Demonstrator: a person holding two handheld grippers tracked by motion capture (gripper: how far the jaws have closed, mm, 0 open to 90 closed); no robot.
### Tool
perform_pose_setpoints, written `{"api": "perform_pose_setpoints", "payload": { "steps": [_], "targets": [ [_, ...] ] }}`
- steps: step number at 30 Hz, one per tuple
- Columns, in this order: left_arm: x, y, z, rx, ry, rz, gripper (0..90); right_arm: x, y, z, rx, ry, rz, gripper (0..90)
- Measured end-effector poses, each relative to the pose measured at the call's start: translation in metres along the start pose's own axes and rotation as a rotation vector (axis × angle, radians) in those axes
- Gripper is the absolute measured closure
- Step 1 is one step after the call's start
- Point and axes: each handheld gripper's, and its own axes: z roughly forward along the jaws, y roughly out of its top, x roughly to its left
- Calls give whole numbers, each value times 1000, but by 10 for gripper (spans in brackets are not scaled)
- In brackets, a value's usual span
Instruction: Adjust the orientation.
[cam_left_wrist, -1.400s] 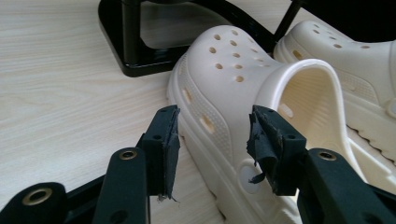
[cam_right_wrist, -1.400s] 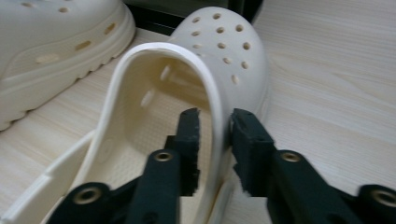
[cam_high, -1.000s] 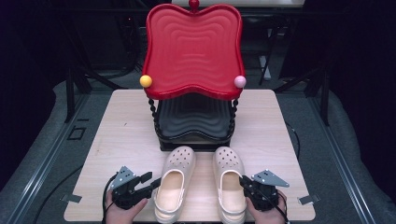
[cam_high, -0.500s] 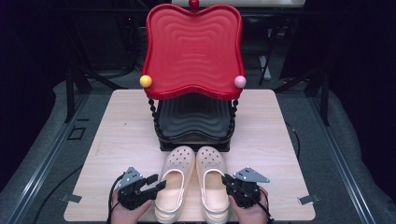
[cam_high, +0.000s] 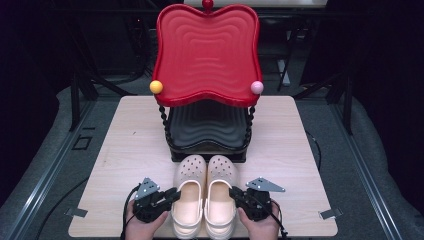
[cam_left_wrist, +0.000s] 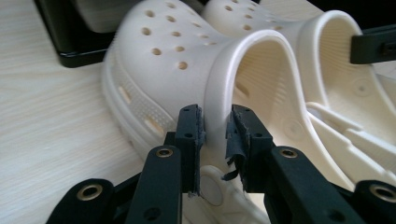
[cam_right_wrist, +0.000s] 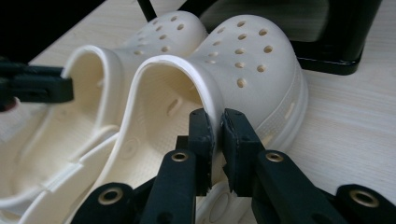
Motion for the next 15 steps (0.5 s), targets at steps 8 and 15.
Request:
{"api": "perform_pose_setpoints", "payload": {
  "steps": [8, 15],
  "targets": [
    [2, -2, -1, -12, -10, -3, 724, 4, -7, -2, 1, -67, -105, 774],
    [5, -3, -3, -20, -2, 10, 638, 1, -10, -9, -18, -83, -136, 630]
  ]
}}
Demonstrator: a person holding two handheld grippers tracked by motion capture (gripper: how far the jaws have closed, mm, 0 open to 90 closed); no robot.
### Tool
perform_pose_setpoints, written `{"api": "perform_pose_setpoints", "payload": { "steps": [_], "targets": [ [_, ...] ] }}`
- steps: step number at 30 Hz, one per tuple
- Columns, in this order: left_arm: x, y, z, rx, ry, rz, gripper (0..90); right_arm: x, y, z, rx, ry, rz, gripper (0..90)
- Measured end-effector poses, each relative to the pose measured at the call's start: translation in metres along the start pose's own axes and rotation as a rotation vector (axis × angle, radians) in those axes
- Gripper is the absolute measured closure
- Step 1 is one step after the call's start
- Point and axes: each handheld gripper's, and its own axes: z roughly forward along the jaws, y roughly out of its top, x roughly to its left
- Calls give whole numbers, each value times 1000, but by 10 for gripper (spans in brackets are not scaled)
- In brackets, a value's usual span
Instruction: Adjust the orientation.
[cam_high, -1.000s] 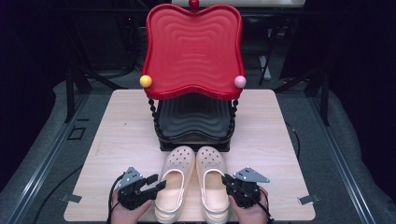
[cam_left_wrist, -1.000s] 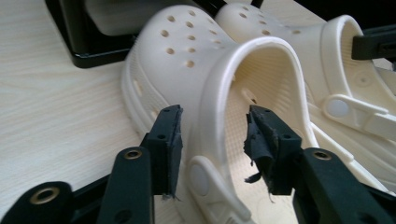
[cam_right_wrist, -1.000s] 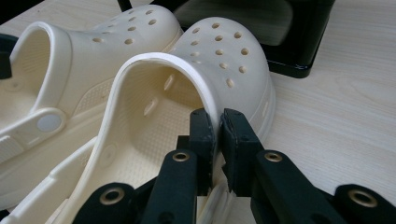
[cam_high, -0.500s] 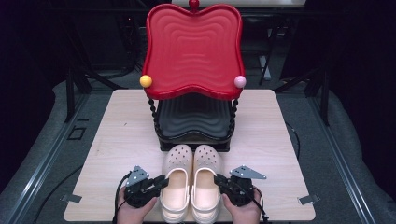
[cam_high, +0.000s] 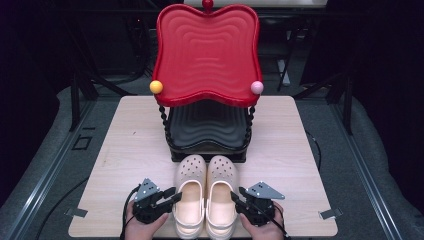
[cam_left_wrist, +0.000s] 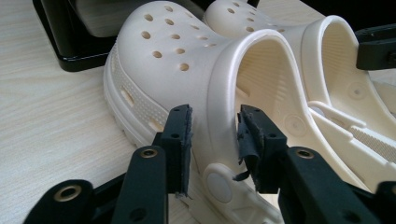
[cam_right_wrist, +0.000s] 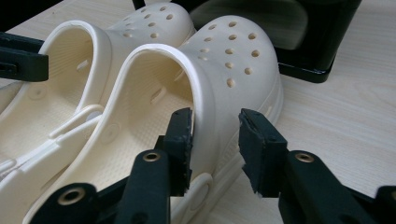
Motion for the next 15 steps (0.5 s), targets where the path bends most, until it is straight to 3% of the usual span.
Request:
{"api": "perform_pose_setpoints", "payload": {
  "steps": [2, 4, 5, 8, 11, 13, 14, 15],
  "targets": [
    [0, 0, 0, -3, -8, -13, 631, 0, -1, -1, -4, -2, -6, 615],
    [-2, 0, 0, -3, 8, 0, 631, 0, -1, -3, 15, -4, -8, 601],
    [-2, 0, 0, -1, 4, 6, 632, 1, -3, 0, -18, -19, -14, 589],
    [-4, -1, 2, 1, 11, 9, 631, 2, -3, -1, 22, -16, -9, 582],
    [-6, -2, 5, 8, 29, 14, 610, 4, -4, 4, 10, -19, -9, 597],
    [-7, -3, 6, 5, 35, 18, 600, 5, -4, 4, 40, -20, -20, 603],
    [-7, -4, 6, 7, 39, 19, 597, 7, -5, 8, 7, -32, -17, 605],
    [-6, -4, 7, 3, 44, 12, 597, 7, -4, 6, 59, -22, -24, 605]
  ]
}}
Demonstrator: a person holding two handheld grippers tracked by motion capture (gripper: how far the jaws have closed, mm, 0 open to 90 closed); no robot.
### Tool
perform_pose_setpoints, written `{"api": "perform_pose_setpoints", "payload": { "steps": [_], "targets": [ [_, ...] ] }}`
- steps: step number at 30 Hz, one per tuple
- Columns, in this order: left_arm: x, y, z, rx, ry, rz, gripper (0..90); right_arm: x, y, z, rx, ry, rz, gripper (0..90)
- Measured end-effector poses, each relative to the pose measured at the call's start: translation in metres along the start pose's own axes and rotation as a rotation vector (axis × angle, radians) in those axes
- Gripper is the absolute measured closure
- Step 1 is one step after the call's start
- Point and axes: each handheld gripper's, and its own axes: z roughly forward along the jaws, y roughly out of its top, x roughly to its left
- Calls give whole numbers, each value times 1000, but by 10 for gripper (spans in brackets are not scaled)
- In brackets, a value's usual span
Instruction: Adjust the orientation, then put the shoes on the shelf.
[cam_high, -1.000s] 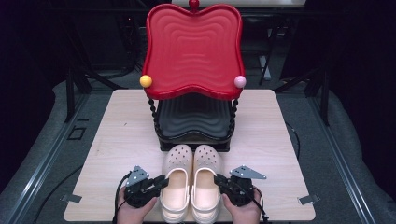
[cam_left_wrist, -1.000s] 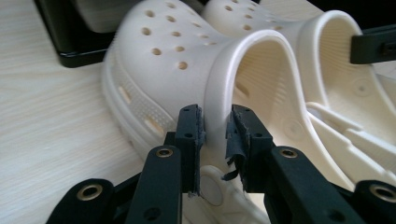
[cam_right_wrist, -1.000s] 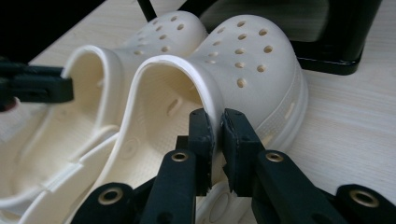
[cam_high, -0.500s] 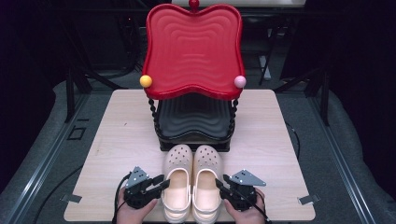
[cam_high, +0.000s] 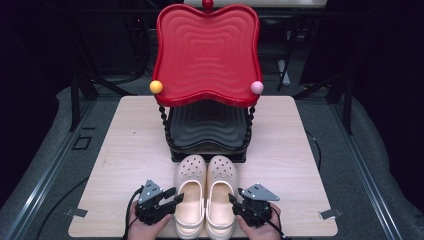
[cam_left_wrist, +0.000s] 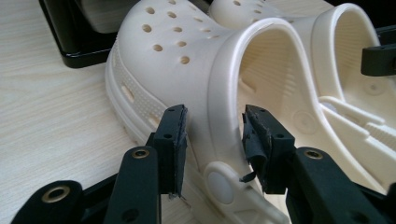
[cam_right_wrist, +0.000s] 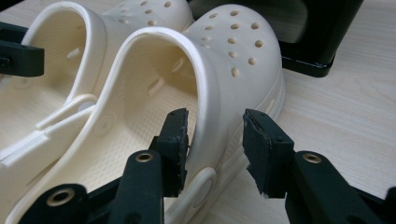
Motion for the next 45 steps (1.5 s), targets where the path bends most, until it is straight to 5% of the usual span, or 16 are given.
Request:
{"api": "perform_pose_setpoints", "payload": {
  "steps": [5, 7, 9, 12, 18, 19, 21, 29, 30, 34, 39, 45],
  "targets": [
    [0, -2, 1, 7, -5, -13, 600, 2, -2, 7, -15, -13, 8, 616],
    [0, -2, 1, 4, -2, -11, 602, 2, -2, 7, 22, -6, 4, 623],
    [0, -2, 1, 4, -5, -19, 605, 5, -4, 11, -11, -23, 7, 624],
    [0, -3, 1, -7, -1, -25, 609, 5, -3, 9, 25, -25, 3, 631],
    [-1, -4, 0, -3, 8, -26, 613, 6, -5, 10, -10, -36, 21, 645],
    [-2, -4, 1, -6, 11, -26, 613, 6, -4, 7, 22, -31, 18, 646],
    [-3, -5, 1, -3, 14, -20, 610, 7, -6, 11, -21, -41, 27, 647],
    [-6, -2, 2, -37, 55, -26, 602, 6, -1, 6, -47, -64, 24, 656],
    [-6, 0, 3, -44, 63, -26, 592, 7, -1, 11, -90, -77, 32, 652],
    [-4, 10, 5, -65, 74, -32, 560, 6, 6, 12, -62, -80, 21, 646],
    [-8, 16, 15, -61, 101, 39, 570, 7, 12, 20, -51, -97, -5, 634],
    [-12, 19, 20, -59, 132, 78, 572, 11, 13, 26, -106, -121, -50, 637]
  ]
}}
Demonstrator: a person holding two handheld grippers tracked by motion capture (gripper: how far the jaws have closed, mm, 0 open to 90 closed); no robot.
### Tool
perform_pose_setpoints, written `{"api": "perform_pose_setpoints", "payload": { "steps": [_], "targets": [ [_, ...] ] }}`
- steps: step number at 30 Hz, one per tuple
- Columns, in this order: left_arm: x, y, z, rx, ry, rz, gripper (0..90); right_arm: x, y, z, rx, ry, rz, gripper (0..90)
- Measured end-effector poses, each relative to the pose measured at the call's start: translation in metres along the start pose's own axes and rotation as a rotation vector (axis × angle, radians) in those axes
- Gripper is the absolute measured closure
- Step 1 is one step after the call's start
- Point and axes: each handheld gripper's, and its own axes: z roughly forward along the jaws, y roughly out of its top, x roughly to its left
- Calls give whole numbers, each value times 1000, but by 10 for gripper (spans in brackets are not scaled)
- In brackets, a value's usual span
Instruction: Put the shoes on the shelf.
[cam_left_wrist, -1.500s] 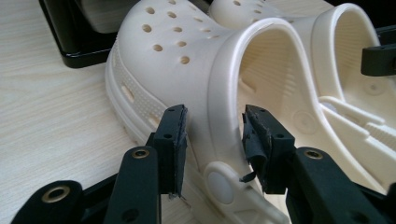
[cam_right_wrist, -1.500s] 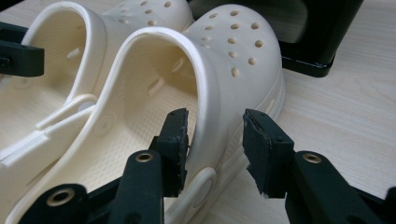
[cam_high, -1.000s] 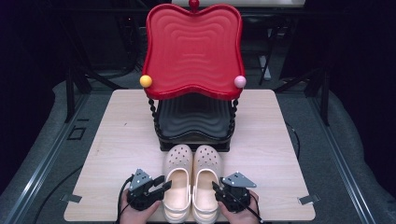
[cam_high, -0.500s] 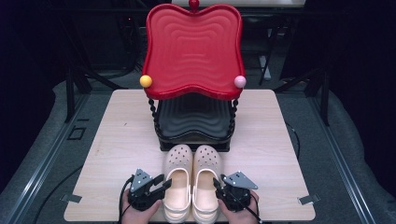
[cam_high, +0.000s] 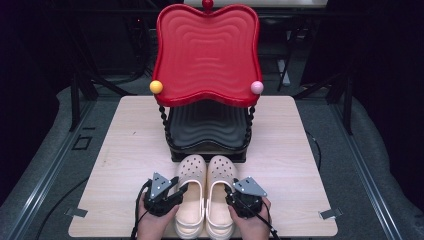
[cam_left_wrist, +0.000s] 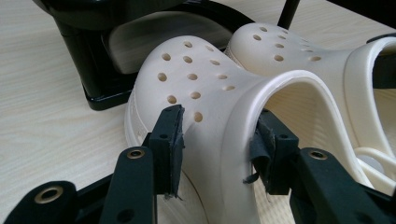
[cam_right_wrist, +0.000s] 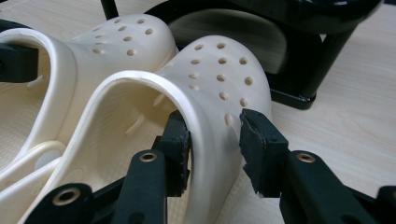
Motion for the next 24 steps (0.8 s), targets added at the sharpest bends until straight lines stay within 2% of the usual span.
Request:
{"api": "perform_pose_setpoints", "payload": {
  "steps": [2, 3, 4, 7, 9, 10, 14, 19, 24],
  "targets": [
    [-1, 1, 2, -6, 5, 4, 572, 1, 2, 0, 13, -5, -36, 652],
    [-1, 1, 2, -2, 10, 7, 574, 2, 3, 1, 6, -11, -39, 657],
    [-1, 1, 2, -4, 14, 12, 579, 2, 4, 1, 22, -11, -47, 665],
    [-3, 1, 1, -6, 26, 16, 607, 3, 4, 2, 3, -24, -68, 698],
    [-4, 0, 0, -16, 37, 17, 630, 5, 5, -1, 27, -36, -87, 722],
    [-5, 0, 0, -17, 45, 18, 642, 7, 4, 2, -10, -58, -91, 732],
    [-3, 0, -4, -20, 63, 10, 693, 7, 5, -4, 30, -68, -119, 763],
    [-1, 0, -11, -21, 83, 6, 740, 6, 4, -8, 6, -87, -118, 792],
    [2, 0, -18, -28, 104, 13, 790, 3, 4, -15, 24, -102, -93, 813]
  ]
}}
